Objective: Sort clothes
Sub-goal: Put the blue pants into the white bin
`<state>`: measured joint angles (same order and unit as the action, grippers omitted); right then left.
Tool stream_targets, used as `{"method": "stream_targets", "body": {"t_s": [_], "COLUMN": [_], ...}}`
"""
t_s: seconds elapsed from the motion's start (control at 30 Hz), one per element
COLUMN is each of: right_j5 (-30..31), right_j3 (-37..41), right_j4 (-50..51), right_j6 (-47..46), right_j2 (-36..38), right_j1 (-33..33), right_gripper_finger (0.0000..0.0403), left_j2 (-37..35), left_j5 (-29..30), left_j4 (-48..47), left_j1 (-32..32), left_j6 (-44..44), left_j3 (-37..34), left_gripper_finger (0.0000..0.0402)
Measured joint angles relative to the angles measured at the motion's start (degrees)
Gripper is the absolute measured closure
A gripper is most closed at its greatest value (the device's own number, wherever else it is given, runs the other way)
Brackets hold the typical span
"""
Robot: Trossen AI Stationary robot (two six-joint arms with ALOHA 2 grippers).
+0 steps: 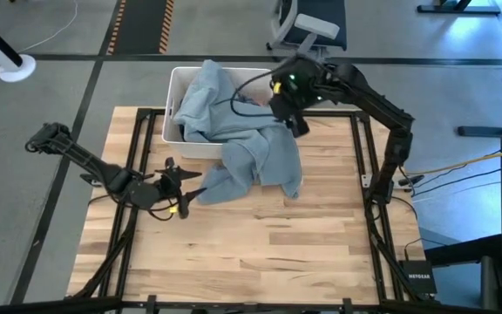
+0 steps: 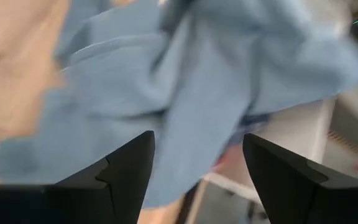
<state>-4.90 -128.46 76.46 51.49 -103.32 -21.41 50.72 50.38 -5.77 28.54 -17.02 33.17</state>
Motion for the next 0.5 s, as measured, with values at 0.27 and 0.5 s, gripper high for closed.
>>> {"method": "stream_targets", "body": {"t_s": [0.27, 0.5], "right_j5": [9.97, 14.37], "right_j3": [6.02, 32.16], "right_j4": [6.63, 0.53], "right_j6": [-5.28, -11.89], "right_j2": [1.60, 15.93], "right_j1": [5.01, 8.83], "right_gripper_finger": [0.0139, 0.0139], "left_j2": [-0.04, 0.19], "left_j5": [-2.97, -4.81], "left_j4": [5.61, 2.26], "left_j1": [-6.36, -8.46], "left_j6": [5.36, 2.73], "left_j3": [0.04, 0.04], "left_gripper_finger": [0.0176, 0.0176]}}
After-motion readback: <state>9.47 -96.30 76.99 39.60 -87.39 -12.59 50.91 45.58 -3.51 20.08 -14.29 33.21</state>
